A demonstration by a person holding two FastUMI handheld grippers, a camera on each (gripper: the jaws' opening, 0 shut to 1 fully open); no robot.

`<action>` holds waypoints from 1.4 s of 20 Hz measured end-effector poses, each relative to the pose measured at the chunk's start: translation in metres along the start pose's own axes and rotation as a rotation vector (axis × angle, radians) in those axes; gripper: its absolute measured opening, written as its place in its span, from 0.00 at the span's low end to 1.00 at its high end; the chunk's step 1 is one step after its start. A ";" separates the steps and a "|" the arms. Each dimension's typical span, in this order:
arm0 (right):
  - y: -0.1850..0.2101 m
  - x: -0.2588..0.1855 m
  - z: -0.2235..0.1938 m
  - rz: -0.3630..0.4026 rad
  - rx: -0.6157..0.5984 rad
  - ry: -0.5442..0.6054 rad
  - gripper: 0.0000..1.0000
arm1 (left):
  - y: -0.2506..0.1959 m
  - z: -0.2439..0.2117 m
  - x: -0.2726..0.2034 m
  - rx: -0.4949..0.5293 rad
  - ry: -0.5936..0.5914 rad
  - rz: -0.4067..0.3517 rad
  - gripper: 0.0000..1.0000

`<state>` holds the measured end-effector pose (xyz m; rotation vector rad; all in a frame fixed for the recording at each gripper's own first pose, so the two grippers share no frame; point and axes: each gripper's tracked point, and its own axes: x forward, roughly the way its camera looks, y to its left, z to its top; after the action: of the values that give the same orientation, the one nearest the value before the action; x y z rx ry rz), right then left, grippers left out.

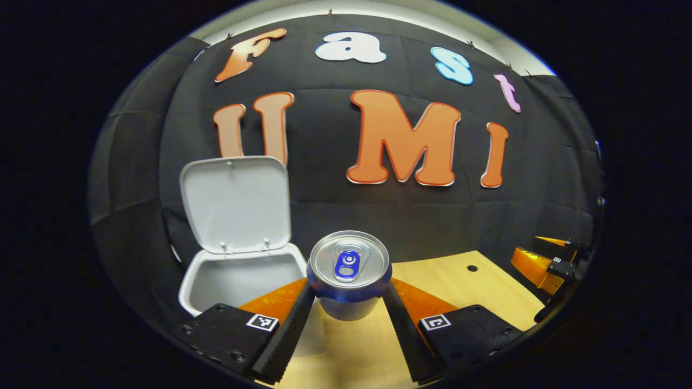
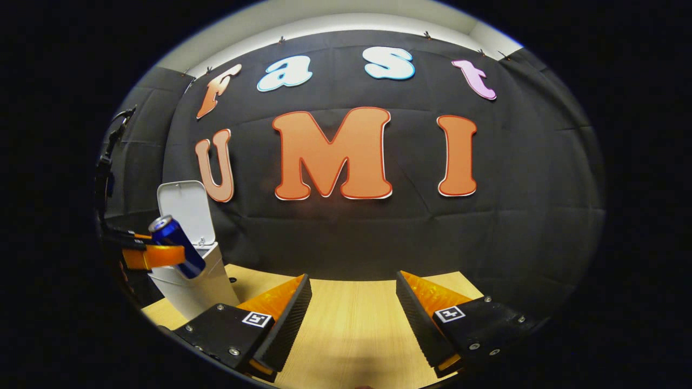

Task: Press the lid of the desktop garbage bin to open it, pick up the crumpled paper on the desktop and throw it into the bin, then pick up the pop can on the desktop and drop it into the bin, and finally close the garbage bin lid.

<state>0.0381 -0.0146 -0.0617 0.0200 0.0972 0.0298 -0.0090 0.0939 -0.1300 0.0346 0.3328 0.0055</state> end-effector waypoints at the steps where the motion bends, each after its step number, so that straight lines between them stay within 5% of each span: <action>1: 0.001 0.000 0.000 0.007 -0.002 -0.004 0.93 | 0.017 0.010 -0.008 0.010 -0.009 0.029 0.80; 11: -0.018 -0.007 0.019 0.004 -0.014 -0.037 0.93 | 0.111 0.024 0.020 -0.014 -0.042 0.217 0.80; 20: -0.066 -0.023 0.023 -0.078 -0.073 -0.031 0.94 | 0.118 0.007 0.072 -0.042 0.001 0.192 0.83; 21: -0.069 -0.024 0.025 -0.084 -0.073 -0.032 0.94 | 0.118 0.009 0.073 -0.037 0.000 0.195 0.91; 28: -0.079 -0.021 0.030 -0.100 -0.069 -0.044 0.93 | 0.136 0.087 0.076 -0.070 -0.116 0.211 0.95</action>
<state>0.0226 -0.0945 -0.0318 -0.0527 0.0526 -0.0676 0.0914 0.2279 -0.0677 0.0007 0.2116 0.2236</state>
